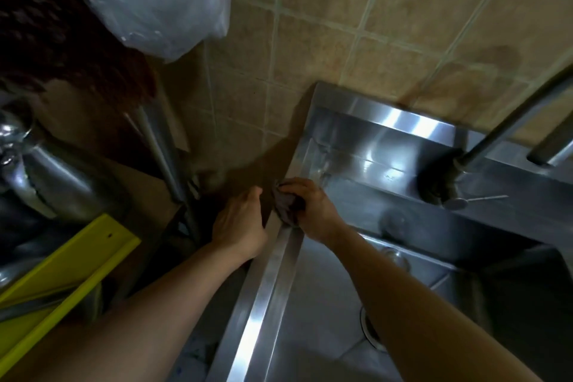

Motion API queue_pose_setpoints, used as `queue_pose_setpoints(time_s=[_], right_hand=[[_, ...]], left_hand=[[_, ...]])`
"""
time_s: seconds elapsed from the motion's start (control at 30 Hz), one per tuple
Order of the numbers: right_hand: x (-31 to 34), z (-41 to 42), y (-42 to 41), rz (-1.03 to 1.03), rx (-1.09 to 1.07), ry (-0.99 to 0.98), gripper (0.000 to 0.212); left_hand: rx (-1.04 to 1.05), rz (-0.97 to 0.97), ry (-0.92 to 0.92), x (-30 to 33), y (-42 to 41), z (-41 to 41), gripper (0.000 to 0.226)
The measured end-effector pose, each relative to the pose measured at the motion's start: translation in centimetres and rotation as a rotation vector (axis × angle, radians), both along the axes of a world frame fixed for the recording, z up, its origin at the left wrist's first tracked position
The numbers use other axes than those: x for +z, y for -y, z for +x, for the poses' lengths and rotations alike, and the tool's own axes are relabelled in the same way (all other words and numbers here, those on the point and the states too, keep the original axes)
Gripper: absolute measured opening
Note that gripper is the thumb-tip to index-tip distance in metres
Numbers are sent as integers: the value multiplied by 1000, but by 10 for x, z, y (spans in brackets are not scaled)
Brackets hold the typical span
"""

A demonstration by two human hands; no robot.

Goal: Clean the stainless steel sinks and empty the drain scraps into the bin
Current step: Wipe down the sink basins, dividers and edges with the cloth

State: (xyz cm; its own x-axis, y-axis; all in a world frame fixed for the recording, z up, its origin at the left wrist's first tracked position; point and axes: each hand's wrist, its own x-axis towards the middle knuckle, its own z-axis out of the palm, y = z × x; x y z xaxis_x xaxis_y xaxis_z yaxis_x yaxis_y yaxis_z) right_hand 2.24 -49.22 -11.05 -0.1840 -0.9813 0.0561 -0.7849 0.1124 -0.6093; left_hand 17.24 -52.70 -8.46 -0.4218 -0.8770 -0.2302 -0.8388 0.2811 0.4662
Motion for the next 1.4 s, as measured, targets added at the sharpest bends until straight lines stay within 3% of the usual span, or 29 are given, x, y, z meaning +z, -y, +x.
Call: queue_pose_setpoints(time_s=[0.17,0.27,0.53,0.67,0.83,0.97,1.23,1.4], right_hand=[[7,37,-48,39,23,56,40],[2,57,-78,-39,81,133,35],[3,90,-180,90,232,202,29],[16,64,-218,148,23,189,37],[42,16,-246,36,-309,396,40],[63,-21,-260,-26,-510,563,36],[81,-80,-245,-161,-649,427,30],[66,-115,-213,-190,-866,398,32]], left_hand=[[43,32,20,8,-38,36,66],[79,29,27,11,-58,56,62],[114,1,105,20,-122,73,60],[77,-50,121,35,-150,56,51],[7,-88,74,51,-172,19,47],[-60,-84,37,59,-171,-16,57],[-223,-48,-39,53,-129,-91,60],[-304,-47,-77,46,-104,-129,56]])
